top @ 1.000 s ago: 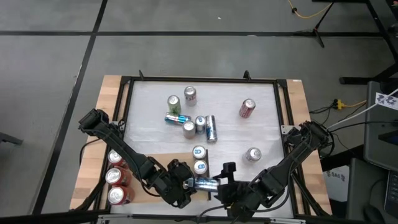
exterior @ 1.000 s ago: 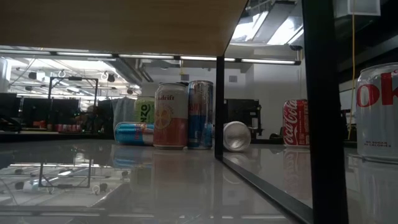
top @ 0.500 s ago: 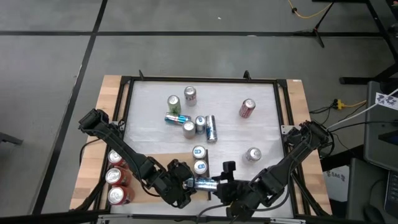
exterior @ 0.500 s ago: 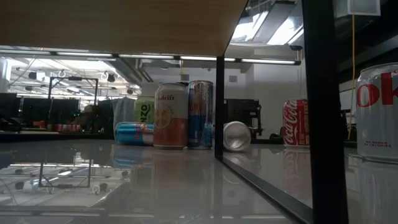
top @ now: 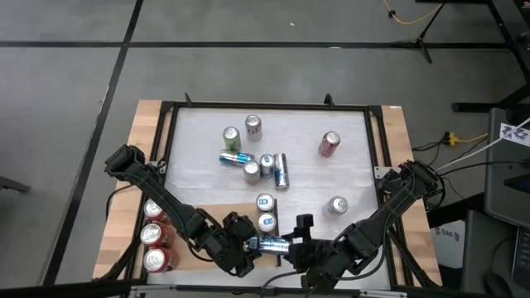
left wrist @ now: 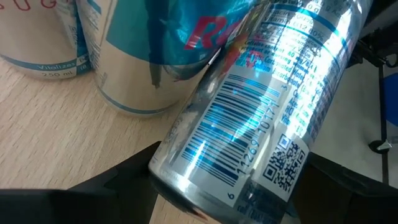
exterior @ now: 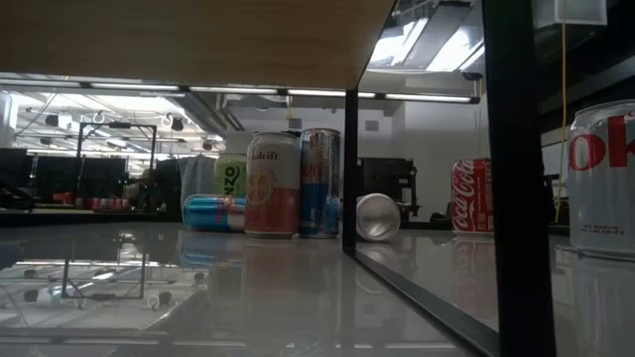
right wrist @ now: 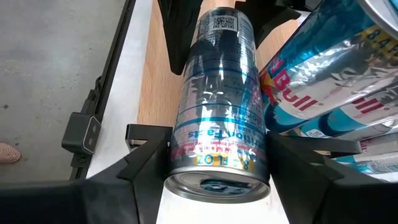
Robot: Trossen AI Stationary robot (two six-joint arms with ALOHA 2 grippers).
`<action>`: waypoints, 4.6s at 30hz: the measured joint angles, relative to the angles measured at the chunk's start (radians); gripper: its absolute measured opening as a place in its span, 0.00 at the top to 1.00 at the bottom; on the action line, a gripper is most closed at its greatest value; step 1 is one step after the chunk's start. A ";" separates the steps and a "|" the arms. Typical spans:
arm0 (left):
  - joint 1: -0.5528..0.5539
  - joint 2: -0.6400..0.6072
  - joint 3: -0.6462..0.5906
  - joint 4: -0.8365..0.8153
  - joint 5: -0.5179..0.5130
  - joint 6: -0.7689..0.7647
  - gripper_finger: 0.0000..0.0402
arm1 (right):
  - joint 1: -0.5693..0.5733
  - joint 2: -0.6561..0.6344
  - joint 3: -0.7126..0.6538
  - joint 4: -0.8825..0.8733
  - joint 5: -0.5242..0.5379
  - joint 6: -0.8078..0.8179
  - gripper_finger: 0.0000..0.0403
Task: Place canned beverage on shelf
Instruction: Put the blue soda can on the shelf aligned with the blue soda cans
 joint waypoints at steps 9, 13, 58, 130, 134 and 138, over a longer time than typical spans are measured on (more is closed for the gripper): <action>0.000 0.000 0.000 0.000 0.000 0.000 0.27 | -0.001 0.000 0.000 -0.002 -0.002 0.001 0.40; 0.000 0.000 0.000 0.000 0.008 0.000 0.27 | -0.001 0.000 0.000 -0.001 -0.002 0.000 0.44; 0.005 -0.064 -0.001 -0.077 0.198 -0.005 0.27 | -0.001 0.000 0.000 -0.002 -0.038 0.000 0.45; 0.012 -0.064 0.000 -0.066 0.144 -0.008 0.27 | -0.003 0.002 -0.005 -0.088 -0.062 0.192 0.19; 0.012 -0.064 0.000 -0.067 0.146 -0.009 0.27 | 0.005 0.002 -0.005 -0.089 -0.071 0.208 0.19; 0.011 -0.064 0.001 -0.066 0.126 -0.030 0.27 | 0.011 0.001 -0.005 -0.089 -0.067 0.214 0.19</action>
